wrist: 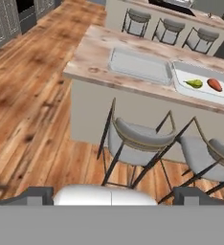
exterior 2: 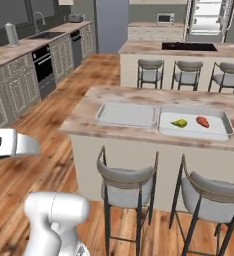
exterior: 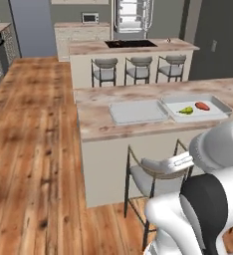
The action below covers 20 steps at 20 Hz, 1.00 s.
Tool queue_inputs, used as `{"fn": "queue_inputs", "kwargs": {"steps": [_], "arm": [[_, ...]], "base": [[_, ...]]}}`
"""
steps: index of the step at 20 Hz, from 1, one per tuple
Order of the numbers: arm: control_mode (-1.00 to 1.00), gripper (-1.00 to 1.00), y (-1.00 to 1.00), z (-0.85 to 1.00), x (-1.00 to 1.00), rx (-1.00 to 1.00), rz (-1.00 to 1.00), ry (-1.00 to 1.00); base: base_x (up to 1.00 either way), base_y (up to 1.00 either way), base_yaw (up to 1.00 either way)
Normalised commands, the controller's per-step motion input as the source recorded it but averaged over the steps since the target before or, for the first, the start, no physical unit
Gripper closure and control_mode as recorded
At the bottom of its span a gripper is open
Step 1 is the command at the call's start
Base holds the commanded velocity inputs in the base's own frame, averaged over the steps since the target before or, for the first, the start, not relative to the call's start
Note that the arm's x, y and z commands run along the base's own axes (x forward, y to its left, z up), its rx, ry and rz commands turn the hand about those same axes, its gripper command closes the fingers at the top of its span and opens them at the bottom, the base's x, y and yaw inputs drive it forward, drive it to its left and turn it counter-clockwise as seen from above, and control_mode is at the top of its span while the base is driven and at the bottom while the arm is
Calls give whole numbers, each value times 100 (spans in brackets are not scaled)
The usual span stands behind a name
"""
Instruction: Place the cold items (pear and sweet potato) from the fridge in one tupperware on the dining counter. Place the warm items (kebab skewer and hot dog) in the stove area in another tupperware.
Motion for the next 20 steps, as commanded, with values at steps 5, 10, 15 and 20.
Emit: {"fn": "queue_inputs", "kwargs": {"steps": [5, 10, 15, 20], "arm": [[100, -100, 0, 0, 0, 0, 0, 0], [100, -100, 0, 0, 0, 0, 0, 0], [100, -100, 0, 0, 0, 0, 0, 0], [100, -100, 0, 0, 0, 0, 0, 0]], "base": [[57, 100, -18], [75, 100, -27], [74, 100, -34], [66, 100, -36]]}}
